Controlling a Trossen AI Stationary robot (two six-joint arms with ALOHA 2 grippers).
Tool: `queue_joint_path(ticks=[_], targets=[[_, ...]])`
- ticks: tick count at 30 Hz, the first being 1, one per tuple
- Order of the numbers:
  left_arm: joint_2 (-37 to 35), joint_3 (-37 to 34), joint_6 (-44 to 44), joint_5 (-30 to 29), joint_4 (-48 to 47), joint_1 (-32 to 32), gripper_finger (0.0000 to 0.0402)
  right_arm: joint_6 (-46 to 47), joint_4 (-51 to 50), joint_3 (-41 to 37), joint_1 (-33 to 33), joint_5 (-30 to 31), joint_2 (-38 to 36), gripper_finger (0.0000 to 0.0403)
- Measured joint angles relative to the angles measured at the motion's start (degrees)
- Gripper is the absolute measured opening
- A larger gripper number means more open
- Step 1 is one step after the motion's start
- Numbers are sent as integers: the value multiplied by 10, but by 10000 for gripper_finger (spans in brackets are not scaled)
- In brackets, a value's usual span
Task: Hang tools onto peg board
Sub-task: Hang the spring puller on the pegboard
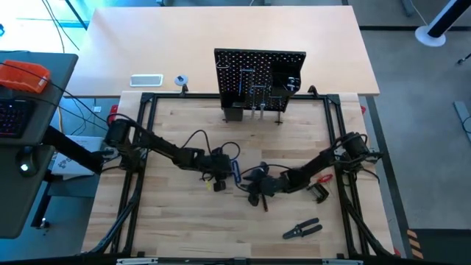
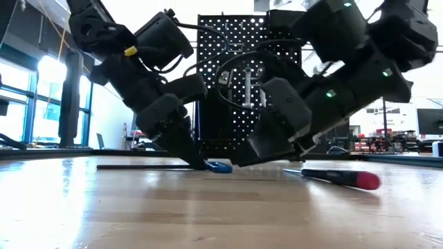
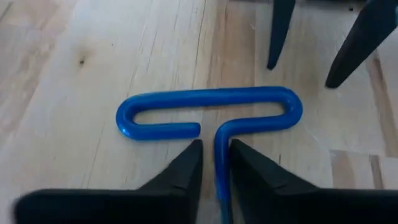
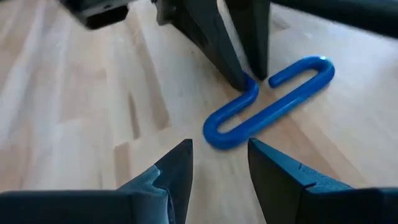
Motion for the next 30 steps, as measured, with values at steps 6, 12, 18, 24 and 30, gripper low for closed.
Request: queue_joint_path(ticks=[6, 12, 18, 24, 30], targets=[[6, 0, 18, -23, 3, -11, 13, 0, -24, 14, -2, 25, 0, 149], [-5, -1, 38, -46, 9, -22, 4, 40, -37, 14, -2, 25, 0, 149], [-41, -5, 55, -46, -13, -25, 2, 65, -49, 14, -6, 5, 0, 149], [-67, -4, 59, -60, -19, -33, 0, 62, -44, 14, -6, 3, 0, 150], [-69, -3, 59, -65, -16, -36, 4, 55, -20, 14, -10, 1, 0, 173]])
